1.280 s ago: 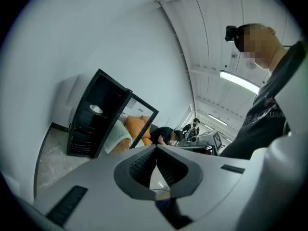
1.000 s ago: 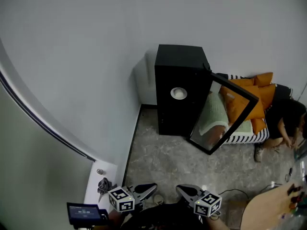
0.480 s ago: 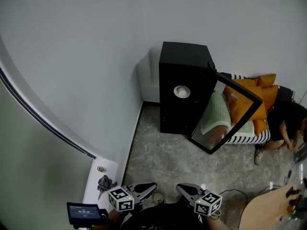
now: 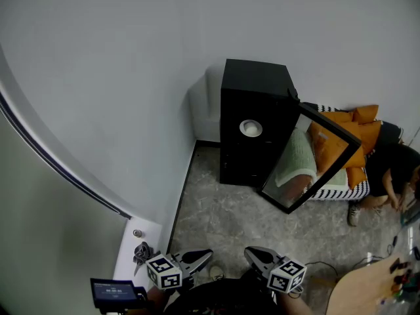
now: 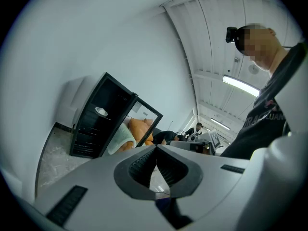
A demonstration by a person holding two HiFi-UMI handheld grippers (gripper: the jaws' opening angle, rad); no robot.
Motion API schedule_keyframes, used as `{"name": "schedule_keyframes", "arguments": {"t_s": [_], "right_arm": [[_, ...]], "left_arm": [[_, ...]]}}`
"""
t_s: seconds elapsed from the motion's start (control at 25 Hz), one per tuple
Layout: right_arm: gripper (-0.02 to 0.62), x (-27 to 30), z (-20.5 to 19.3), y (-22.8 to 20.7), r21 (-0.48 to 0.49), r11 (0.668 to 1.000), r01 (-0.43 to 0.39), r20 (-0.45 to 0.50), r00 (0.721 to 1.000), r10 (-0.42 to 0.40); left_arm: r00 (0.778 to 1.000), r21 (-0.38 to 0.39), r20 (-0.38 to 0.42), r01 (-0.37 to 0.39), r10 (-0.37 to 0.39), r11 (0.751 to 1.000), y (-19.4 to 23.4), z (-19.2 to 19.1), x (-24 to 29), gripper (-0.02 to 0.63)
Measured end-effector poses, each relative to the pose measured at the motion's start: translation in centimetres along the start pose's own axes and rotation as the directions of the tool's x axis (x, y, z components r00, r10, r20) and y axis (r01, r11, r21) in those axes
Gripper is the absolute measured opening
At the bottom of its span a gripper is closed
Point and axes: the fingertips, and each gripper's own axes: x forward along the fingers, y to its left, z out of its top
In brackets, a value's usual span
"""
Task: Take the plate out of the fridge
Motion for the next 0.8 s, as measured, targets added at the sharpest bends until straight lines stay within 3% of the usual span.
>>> {"name": "schedule_keyframes", "arguments": {"t_s": [0.36,0.8], "right_arm": [[0.008,0.5,1.6,-2.2,0.041,0.999,0.008,0.006,1.000,-0.008],[0.008,1.3,6.0,-8.9,0.061,0.997,-0.039,-0.013,0.999,0.040]], "left_arm": [[1.000,-0.032,-0.011,-0.005,0.005,0.999,1.9,1.1,1.8,0.005],[0.998,-0.062,-0.017,-0.063,0.062,0.996,5.0,4.5,8.5,0.005]]}}
